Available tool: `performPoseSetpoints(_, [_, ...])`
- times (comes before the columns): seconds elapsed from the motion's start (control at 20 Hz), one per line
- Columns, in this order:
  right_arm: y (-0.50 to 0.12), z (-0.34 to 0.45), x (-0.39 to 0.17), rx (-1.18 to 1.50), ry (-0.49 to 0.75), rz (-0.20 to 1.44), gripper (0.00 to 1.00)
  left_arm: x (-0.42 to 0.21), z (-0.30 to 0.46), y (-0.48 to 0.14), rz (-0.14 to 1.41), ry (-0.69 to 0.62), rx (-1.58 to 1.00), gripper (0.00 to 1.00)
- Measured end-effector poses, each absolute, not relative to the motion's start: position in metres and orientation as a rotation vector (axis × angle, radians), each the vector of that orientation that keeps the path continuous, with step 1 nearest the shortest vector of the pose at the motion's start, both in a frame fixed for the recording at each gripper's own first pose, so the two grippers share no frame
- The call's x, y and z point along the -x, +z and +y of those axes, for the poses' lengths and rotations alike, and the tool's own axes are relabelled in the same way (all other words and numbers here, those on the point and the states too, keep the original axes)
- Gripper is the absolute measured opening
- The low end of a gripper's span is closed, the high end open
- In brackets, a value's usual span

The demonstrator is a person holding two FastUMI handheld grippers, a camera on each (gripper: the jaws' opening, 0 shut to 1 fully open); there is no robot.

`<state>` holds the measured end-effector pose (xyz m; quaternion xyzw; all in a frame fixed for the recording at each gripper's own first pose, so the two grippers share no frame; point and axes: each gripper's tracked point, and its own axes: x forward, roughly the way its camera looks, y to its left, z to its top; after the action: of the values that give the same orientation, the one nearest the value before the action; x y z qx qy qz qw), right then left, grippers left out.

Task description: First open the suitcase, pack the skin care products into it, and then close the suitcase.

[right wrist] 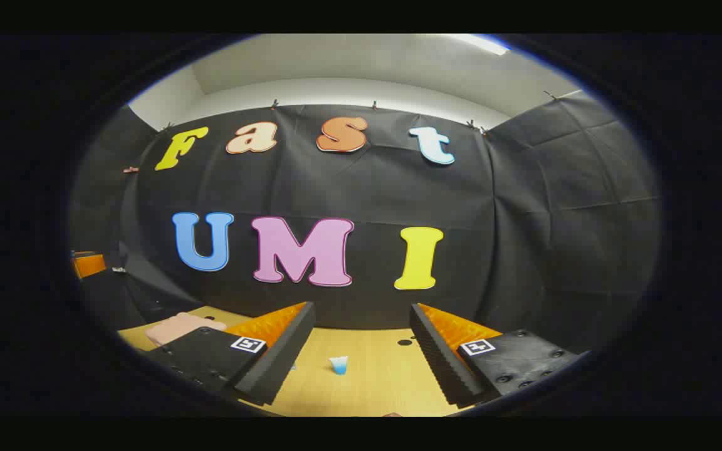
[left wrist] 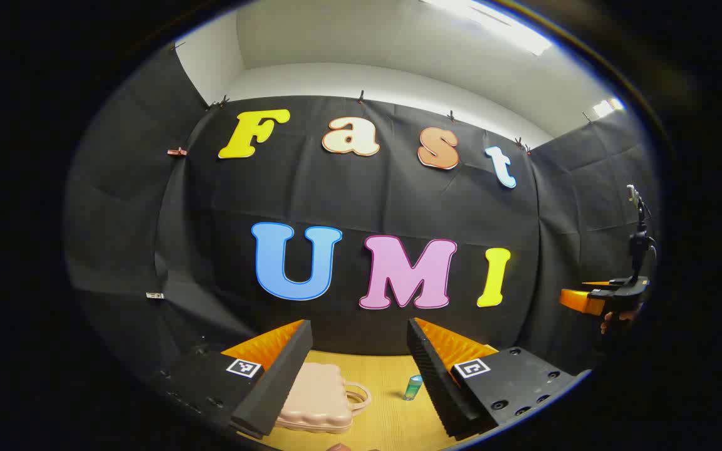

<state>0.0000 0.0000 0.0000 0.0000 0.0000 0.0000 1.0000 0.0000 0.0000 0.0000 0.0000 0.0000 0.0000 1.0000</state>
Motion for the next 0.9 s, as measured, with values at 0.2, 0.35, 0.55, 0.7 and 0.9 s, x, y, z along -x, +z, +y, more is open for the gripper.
performPoseSetpoints(0.2, [0.002,-0.003,-0.004,-0.004,-0.022,-0.009,0.96,0.001,0.006,-0.002,0.008,0.004,-0.038,0.96])
performPoseSetpoints(0.35, [0.002,-0.007,-0.002,0.0,-0.039,-0.005,0.96,0.002,0.001,-0.005,0.013,-0.018,-0.018,0.96])
performPoseSetpoints(0.55, [0.005,-0.013,0.004,0.003,-0.056,-0.008,0.99,-0.001,-0.007,-0.013,0.028,-0.04,-0.021,0.96])
performPoseSetpoints(0.7, [0.008,-0.017,0.009,0.02,-0.067,-0.008,0.96,-0.003,-0.017,-0.012,0.028,-0.066,-0.015,0.96])
performPoseSetpoints(0.9, [0.015,-0.015,0.012,0.026,-0.067,-0.014,0.96,-0.005,-0.019,-0.009,0.022,-0.07,0.002,0.96])
